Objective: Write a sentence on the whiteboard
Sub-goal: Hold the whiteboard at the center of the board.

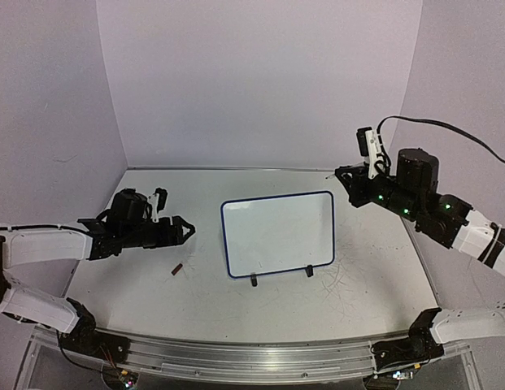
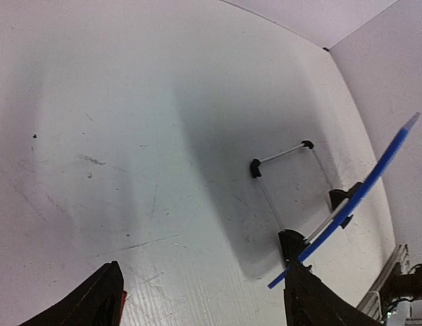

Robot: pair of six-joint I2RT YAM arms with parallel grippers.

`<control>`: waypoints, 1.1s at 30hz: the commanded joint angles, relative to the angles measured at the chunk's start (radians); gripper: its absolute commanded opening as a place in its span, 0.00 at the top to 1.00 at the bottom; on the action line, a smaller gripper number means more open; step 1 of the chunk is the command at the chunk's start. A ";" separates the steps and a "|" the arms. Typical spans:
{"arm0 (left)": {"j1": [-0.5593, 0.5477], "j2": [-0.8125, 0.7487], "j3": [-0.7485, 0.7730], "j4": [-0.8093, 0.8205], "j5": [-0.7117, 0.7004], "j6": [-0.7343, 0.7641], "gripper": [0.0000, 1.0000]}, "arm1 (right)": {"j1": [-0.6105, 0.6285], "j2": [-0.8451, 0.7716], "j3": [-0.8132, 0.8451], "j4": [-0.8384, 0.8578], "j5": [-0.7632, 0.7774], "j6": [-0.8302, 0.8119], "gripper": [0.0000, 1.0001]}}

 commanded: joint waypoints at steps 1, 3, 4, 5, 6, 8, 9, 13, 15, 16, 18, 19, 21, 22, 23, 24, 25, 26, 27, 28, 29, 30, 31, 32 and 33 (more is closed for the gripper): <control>0.048 -0.052 -0.105 0.324 0.276 0.040 0.15 | 0.011 0.013 -0.002 0.033 -0.030 -0.026 1.00; 0.072 -0.050 -0.134 0.408 0.339 0.042 0.15 | 0.029 0.050 0.016 0.036 -0.086 -0.037 1.00; 0.079 -0.045 -0.146 0.450 0.369 0.031 0.15 | 0.039 0.063 0.020 0.041 -0.097 -0.042 1.00; 0.088 -0.036 -0.152 0.490 0.395 0.014 0.15 | 0.061 0.075 0.021 0.053 -0.113 -0.048 1.00; 0.091 -0.023 -0.160 0.541 0.424 -0.006 0.16 | 0.096 0.087 0.021 0.077 -0.118 -0.051 1.00; 0.090 0.004 -0.179 0.646 0.468 -0.053 0.16 | 0.141 0.111 0.026 0.100 -0.110 -0.067 1.00; 0.090 0.029 -0.192 0.715 0.491 -0.085 0.17 | 0.166 0.135 0.031 0.110 -0.113 -0.085 1.00; 0.091 0.073 -0.202 0.778 0.495 -0.100 0.19 | 0.206 0.198 0.044 0.151 -0.169 -0.093 1.00; 0.090 0.086 -0.208 0.799 0.499 -0.104 0.19 | 0.216 0.224 0.041 0.186 -0.210 -0.095 1.00; 0.089 0.094 -0.209 0.809 0.513 -0.105 0.19 | 0.218 0.242 0.042 0.204 -0.226 -0.091 1.00; 0.085 0.116 -0.210 0.831 0.532 -0.108 0.19 | 0.220 0.268 0.045 0.219 -0.241 -0.086 1.00; 0.079 0.124 -0.208 0.839 0.540 -0.109 0.19 | 0.223 0.278 0.046 0.229 -0.243 -0.083 1.00; 0.067 0.150 -0.197 0.854 0.552 -0.104 0.20 | 0.232 0.289 0.030 0.250 -0.232 -0.082 1.00; 0.060 0.168 -0.192 0.862 0.557 -0.102 0.21 | 0.238 0.293 0.027 0.256 -0.223 -0.085 1.00; 0.052 0.199 -0.184 0.891 0.571 -0.100 0.23 | 0.241 0.297 0.019 0.261 -0.219 -0.093 1.00; 0.050 0.211 -0.181 0.908 0.587 -0.102 0.24 | 0.242 0.297 0.014 0.265 -0.220 -0.102 1.00; 0.048 0.236 -0.180 0.942 0.604 -0.112 0.26 | 0.243 0.295 0.001 0.273 -0.228 -0.116 1.00; 0.047 0.252 -0.182 0.980 0.621 -0.124 0.27 | 0.242 0.291 -0.011 0.283 -0.233 -0.129 1.00; 0.048 0.268 -0.184 1.032 0.643 -0.137 0.29 | 0.241 0.287 -0.025 0.298 -0.230 -0.134 1.00; 0.048 0.279 -0.183 1.054 0.655 -0.143 0.30 | 0.242 0.287 -0.027 0.304 -0.230 -0.134 1.00; 0.047 0.310 -0.173 1.082 0.678 -0.148 0.32 | 0.242 0.290 -0.034 0.315 -0.226 -0.133 1.00; 0.045 0.331 -0.159 1.090 0.687 -0.146 0.34 | 0.242 0.301 -0.034 0.326 -0.231 -0.129 1.00; 0.044 0.345 -0.152 1.091 0.684 -0.142 0.34 | 0.243 0.308 -0.033 0.335 -0.234 -0.127 1.00; 0.045 0.361 -0.143 1.091 0.686 -0.135 0.34 | 0.243 0.313 -0.029 0.343 -0.240 -0.125 1.00; 0.045 0.378 -0.130 1.093 0.691 -0.125 0.34 | 0.242 0.327 -0.023 0.351 -0.244 -0.123 1.00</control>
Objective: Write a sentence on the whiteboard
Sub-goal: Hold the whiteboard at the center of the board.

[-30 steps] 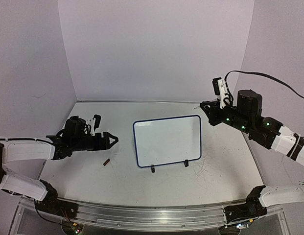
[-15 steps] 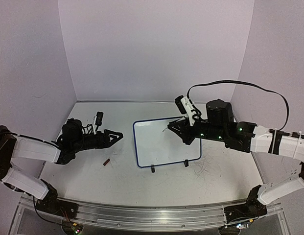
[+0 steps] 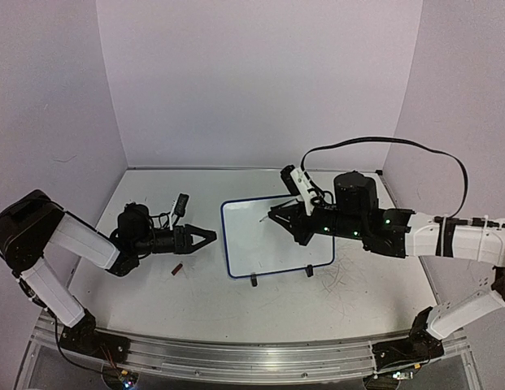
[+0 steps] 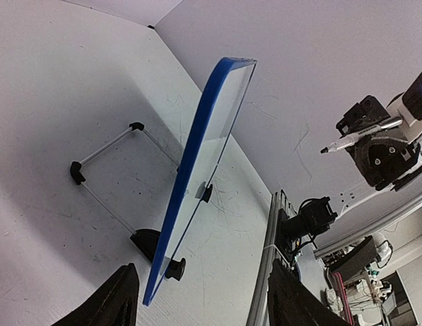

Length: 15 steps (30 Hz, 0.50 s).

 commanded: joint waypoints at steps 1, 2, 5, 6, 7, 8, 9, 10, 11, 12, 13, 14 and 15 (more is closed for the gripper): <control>-0.004 0.062 0.071 0.112 0.059 0.015 0.34 | 0.005 0.031 0.014 0.092 -0.022 -0.011 1.00; -0.003 0.089 0.087 0.112 0.067 0.020 0.35 | 0.004 0.040 0.021 0.099 -0.021 -0.009 1.00; -0.003 0.150 0.145 0.116 0.112 0.042 0.38 | 0.004 0.065 0.039 0.109 -0.012 -0.005 1.00; -0.003 0.157 0.158 0.118 0.120 0.051 0.40 | 0.005 0.073 0.043 0.109 -0.004 -0.003 1.00; -0.002 0.169 0.168 0.117 0.126 0.061 0.42 | 0.004 0.079 0.049 0.109 0.004 -0.003 1.00; -0.004 0.172 0.172 0.116 0.130 0.066 0.44 | 0.004 0.084 0.052 0.109 0.007 -0.003 1.00; -0.004 0.183 0.180 0.116 0.134 0.076 0.47 | 0.004 0.089 0.055 0.110 0.009 -0.005 1.00; -0.003 0.194 0.188 0.117 0.140 0.083 0.51 | 0.004 0.095 0.058 0.112 0.010 -0.008 1.00; -0.002 0.205 0.192 0.117 0.141 0.087 0.53 | 0.005 0.099 0.064 0.112 0.008 -0.010 1.00; -0.001 0.225 0.205 0.117 0.149 0.096 0.58 | 0.004 0.111 0.074 0.112 0.003 -0.018 1.00; 0.000 0.240 0.214 0.117 0.159 0.098 0.60 | 0.005 0.116 0.081 0.113 0.004 -0.020 1.00; -0.001 0.245 0.222 0.117 0.168 0.099 0.62 | 0.005 0.118 0.083 0.116 0.005 -0.021 1.00; 0.000 0.251 0.228 0.117 0.173 0.101 0.64 | 0.004 0.122 0.085 0.121 0.007 -0.021 1.00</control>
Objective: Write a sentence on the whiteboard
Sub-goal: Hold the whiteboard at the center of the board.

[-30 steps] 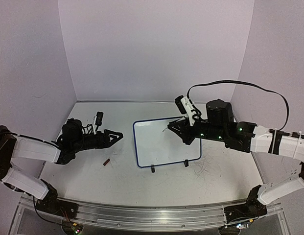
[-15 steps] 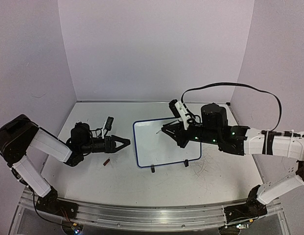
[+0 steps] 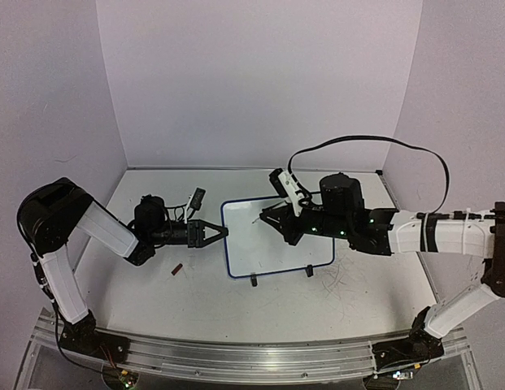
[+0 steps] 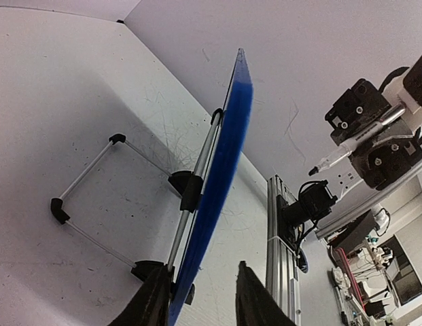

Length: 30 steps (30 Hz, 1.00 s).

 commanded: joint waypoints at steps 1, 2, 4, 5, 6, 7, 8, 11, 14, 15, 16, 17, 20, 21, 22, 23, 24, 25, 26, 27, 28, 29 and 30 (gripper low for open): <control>0.000 0.039 0.056 0.046 0.058 0.036 0.67 | 0.005 0.018 0.062 0.068 0.011 -0.017 1.00; 0.000 0.035 0.059 0.047 0.064 0.044 0.71 | 0.005 0.024 0.063 0.074 0.010 -0.016 1.00; -0.001 0.031 0.057 0.048 0.069 0.060 0.76 | 0.005 0.032 0.064 0.083 0.008 -0.014 1.00; -0.001 0.031 0.055 0.048 0.074 0.065 0.77 | 0.005 0.036 0.066 0.086 0.007 -0.011 1.00; 0.000 0.032 0.054 0.047 0.079 0.071 0.79 | 0.004 0.046 0.070 0.087 0.002 -0.009 1.00; -0.001 0.034 0.054 0.047 0.086 0.078 0.80 | 0.004 0.054 0.080 0.087 -0.003 -0.008 1.00; -0.001 0.038 0.054 0.047 0.092 0.085 0.80 | 0.006 0.065 0.089 0.087 -0.005 -0.008 1.00; 0.000 0.046 0.056 0.047 0.106 0.099 0.80 | 0.020 0.091 0.109 0.091 0.008 -0.018 1.00; -0.001 0.054 0.058 0.047 0.110 0.107 0.80 | 0.032 0.108 0.127 0.096 0.025 -0.029 1.00; -0.001 0.055 0.059 0.047 0.111 0.110 0.80 | 0.038 0.117 0.132 0.097 0.041 -0.031 1.00; 0.001 0.058 0.059 0.047 0.111 0.114 0.81 | 0.043 0.122 0.139 0.099 0.054 -0.033 1.00; 0.000 0.059 0.060 0.048 0.109 0.116 0.82 | 0.044 0.126 0.142 0.100 0.066 -0.033 1.00; 0.000 0.070 0.062 0.047 0.109 0.131 0.87 | 0.052 0.164 0.171 0.093 0.099 -0.030 1.00; 0.000 0.074 0.064 0.047 0.108 0.135 0.89 | 0.055 0.180 0.183 0.089 0.105 -0.032 1.00; 0.000 0.077 0.066 0.047 0.106 0.136 0.90 | 0.059 0.188 0.185 0.089 0.120 -0.033 1.00; -0.001 0.079 0.068 0.047 0.104 0.139 0.92 | 0.063 0.196 0.190 0.089 0.135 -0.035 1.00; 0.000 0.081 0.070 0.047 0.103 0.141 0.93 | 0.064 0.200 0.191 0.091 0.141 -0.039 1.00; -0.001 0.081 0.070 0.047 0.102 0.144 0.94 | 0.067 0.201 0.191 0.093 0.149 -0.041 1.00; 0.000 0.081 0.070 0.047 0.100 0.147 0.95 | 0.068 0.203 0.191 0.097 0.158 -0.042 1.00; 0.000 0.081 0.069 0.047 0.096 0.150 0.96 | 0.071 0.206 0.192 0.100 0.165 -0.046 1.00; 0.000 0.082 0.069 0.046 0.095 0.153 0.98 | 0.072 0.208 0.193 0.100 0.170 -0.048 1.00; 0.000 0.082 0.069 0.046 0.093 0.155 0.99 | 0.073 0.209 0.195 0.100 0.176 -0.052 1.00; 0.000 0.081 0.069 0.046 0.092 0.157 1.00 | 0.075 0.210 0.195 0.102 0.182 -0.055 1.00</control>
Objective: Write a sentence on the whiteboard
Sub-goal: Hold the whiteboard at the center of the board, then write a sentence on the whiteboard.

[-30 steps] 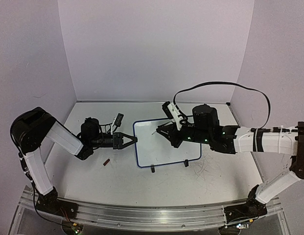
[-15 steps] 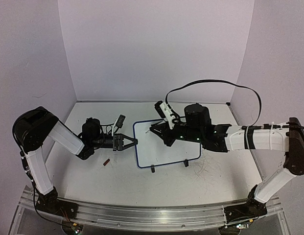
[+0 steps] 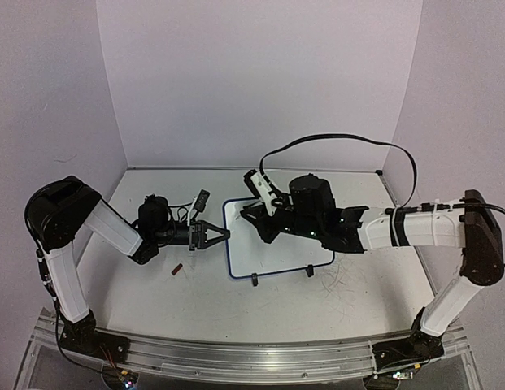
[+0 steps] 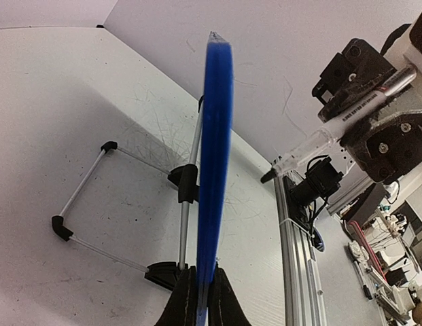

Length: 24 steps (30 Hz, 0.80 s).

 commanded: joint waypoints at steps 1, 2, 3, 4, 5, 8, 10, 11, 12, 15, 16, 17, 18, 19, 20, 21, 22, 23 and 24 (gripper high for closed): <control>-0.002 0.005 0.018 0.029 0.015 0.015 1.00 | 0.014 0.004 0.038 0.054 0.059 -0.025 1.00; -0.002 0.005 0.017 0.029 0.013 0.017 1.00 | 0.014 0.004 0.037 0.056 0.061 -0.025 1.00; -0.003 -0.001 0.008 0.029 0.001 0.035 1.00 | 0.015 -0.001 0.027 0.067 0.067 -0.025 1.00; -0.002 -0.003 0.002 0.030 -0.004 0.047 1.00 | 0.016 -0.002 0.023 0.069 0.067 -0.026 1.00; -0.002 -0.004 -0.002 0.028 -0.004 0.059 1.00 | 0.016 -0.001 0.022 0.071 0.064 -0.025 1.00; -0.002 -0.004 -0.016 0.027 -0.013 0.110 1.00 | 0.017 -0.001 0.015 0.080 0.048 -0.028 1.00; -0.003 -0.004 -0.025 0.027 -0.020 0.143 1.00 | 0.016 -0.007 0.006 0.094 0.052 -0.025 1.00; -0.002 -0.004 -0.029 0.027 -0.024 0.158 1.00 | 0.017 -0.011 -0.003 0.105 0.067 -0.024 1.00; -0.002 -0.006 -0.030 0.027 -0.025 0.166 1.00 | 0.017 -0.014 -0.006 0.110 0.083 -0.025 1.00; -0.003 -0.006 -0.034 0.026 -0.033 0.179 1.00 | 0.022 -0.019 -0.013 0.118 0.127 -0.042 1.00; -0.003 -0.004 -0.034 0.026 -0.035 0.181 1.00 | 0.022 -0.014 -0.009 0.118 0.123 -0.042 1.00; -0.003 -0.002 -0.033 0.026 -0.034 0.180 1.00 | 0.024 -0.009 -0.005 0.117 0.115 -0.047 1.00; -0.004 -0.001 -0.032 0.024 -0.032 0.180 1.00 | 0.026 -0.001 -0.001 0.112 0.111 -0.049 1.00; -0.003 -0.001 -0.032 0.025 -0.032 0.179 1.00 | 0.029 0.006 0.003 0.109 0.110 -0.050 1.00; -0.003 -0.002 -0.031 0.024 -0.032 0.176 1.00 | 0.031 0.012 0.004 0.108 0.108 -0.052 1.00; -0.003 -0.004 -0.031 0.024 -0.032 0.174 1.00 | 0.032 0.014 0.004 0.108 0.109 -0.053 1.00; -0.002 -0.006 -0.032 0.024 -0.032 0.172 1.00 | 0.034 0.017 0.004 0.108 0.109 -0.055 1.00; -0.002 -0.008 -0.033 0.024 -0.033 0.172 1.00 | 0.034 0.018 0.005 0.109 0.109 -0.058 1.00; -0.002 -0.012 -0.034 0.024 -0.032 0.171 1.00 | 0.035 0.019 0.007 0.109 0.111 -0.060 1.00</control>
